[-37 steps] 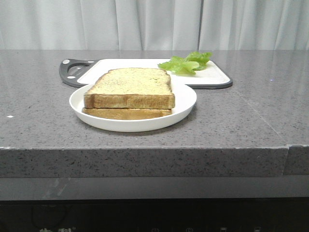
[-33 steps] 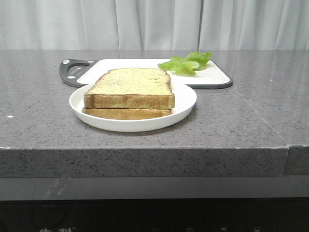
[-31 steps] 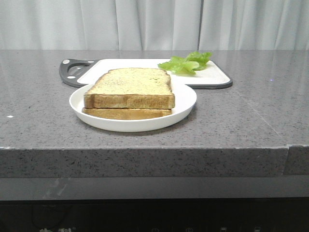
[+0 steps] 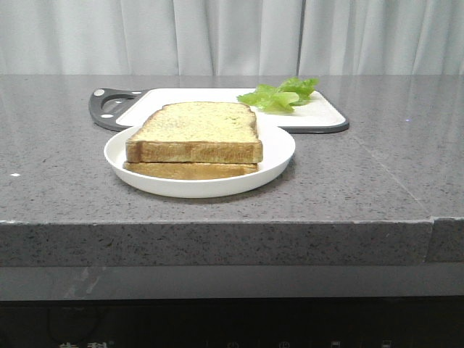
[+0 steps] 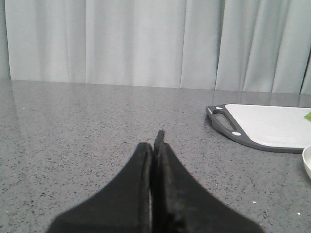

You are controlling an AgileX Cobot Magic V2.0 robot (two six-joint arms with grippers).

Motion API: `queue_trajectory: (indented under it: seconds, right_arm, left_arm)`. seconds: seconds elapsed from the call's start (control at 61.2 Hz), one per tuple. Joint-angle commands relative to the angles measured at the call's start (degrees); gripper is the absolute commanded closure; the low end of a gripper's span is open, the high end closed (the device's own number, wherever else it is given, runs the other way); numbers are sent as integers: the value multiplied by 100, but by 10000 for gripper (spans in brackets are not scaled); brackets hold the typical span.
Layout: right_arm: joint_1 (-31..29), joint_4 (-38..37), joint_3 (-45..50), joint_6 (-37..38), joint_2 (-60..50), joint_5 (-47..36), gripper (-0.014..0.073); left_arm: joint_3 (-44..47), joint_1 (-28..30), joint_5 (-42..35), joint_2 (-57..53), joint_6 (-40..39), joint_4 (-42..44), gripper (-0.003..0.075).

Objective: Left arm grabs bread, right arm adds lettuce

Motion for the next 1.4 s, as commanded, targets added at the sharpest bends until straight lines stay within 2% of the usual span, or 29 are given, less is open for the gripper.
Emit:
queue_trajectory:
  seconds: [0.0,0.376,0.49,0.849,1.094,1.225,1.388]
  right_arm:
    - [-22,23,-15,-18,-118,-460,711]
    - [-22,61,-27,-18,-119,-612,711]
    - [-22,285,-286,-18,-119,-409,711]
    - [-22,313,-2042,-18,99,731,711]
    - [-22,313,-3457,-18,1309,1560,711]
    - [-22,313,-3931,-18,2074,2003,711]
    - [-22,313,-3969,-18,2774,2262,711]
  left_arm:
    - [32,-9,-466,-101,-19,-18,741]
    - [18,-9,-623,-101,-19,-18,741]
    - [-233,-20,-680,-101,-19,-49,741]
    - [-2672,-16,1480,335,-62,-55,741]
    - [-4095,-16,2591,1470,-62,-55,741]
    - [-4500,-16,3015,2065,-62,6,741]
    - [-4516,-16,3150,2528,-62,-50,741]
